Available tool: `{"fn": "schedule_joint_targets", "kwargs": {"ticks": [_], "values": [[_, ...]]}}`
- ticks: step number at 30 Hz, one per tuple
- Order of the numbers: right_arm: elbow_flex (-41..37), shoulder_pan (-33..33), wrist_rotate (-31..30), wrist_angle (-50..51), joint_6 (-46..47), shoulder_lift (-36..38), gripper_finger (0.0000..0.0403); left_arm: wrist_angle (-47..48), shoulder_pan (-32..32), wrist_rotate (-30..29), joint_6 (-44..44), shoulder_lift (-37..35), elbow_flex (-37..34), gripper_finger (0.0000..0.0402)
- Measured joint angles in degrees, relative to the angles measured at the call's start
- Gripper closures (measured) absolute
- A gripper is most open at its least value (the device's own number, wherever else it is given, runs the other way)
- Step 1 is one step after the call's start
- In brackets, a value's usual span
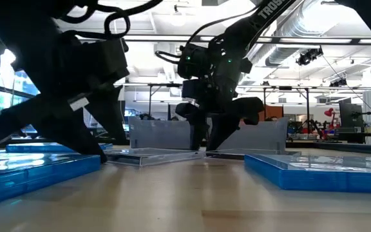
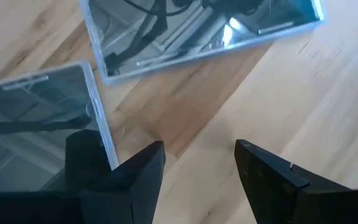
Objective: Pick & place jewel cases by type
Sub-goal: Put the top left black CD case into the left black bin
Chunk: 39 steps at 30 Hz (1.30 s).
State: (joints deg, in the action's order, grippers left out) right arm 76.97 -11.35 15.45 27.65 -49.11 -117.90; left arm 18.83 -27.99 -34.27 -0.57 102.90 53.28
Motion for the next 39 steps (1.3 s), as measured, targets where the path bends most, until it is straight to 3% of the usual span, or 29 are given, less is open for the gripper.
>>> {"fn": "schedule_joint_targets", "kwargs": {"ticks": [8,17,21,29,39], "values": [[0.23,0.04,6.14,-2.03,-0.06,-2.7,0.0206,0.83,2.72,-3.8,2.91,0.05,0.09,0.0183],[0.18,0.35,6.76,-2.04,-0.25,-3.35,0.0206,3.99,5.01,-4.85,12.52,0.22,3.23,0.0183],[0.13,0.28,6.8,-2.19,-0.12,-3.38,0.0206,9.27,4.92,-2.55,12.04,0.11,8.62,0.0183],[0.09,0.28,7.21,-2.28,0.01,-3.4,0.0206,16.92,4.99,-3.39,11.3,-0.01,15.66,0.0183],[0.07,0.31,9.23,-2.46,0.04,-3.44,0.0206,19.24,5.01,-7.41,16.45,-0.08,16.2,0.0183]]}}
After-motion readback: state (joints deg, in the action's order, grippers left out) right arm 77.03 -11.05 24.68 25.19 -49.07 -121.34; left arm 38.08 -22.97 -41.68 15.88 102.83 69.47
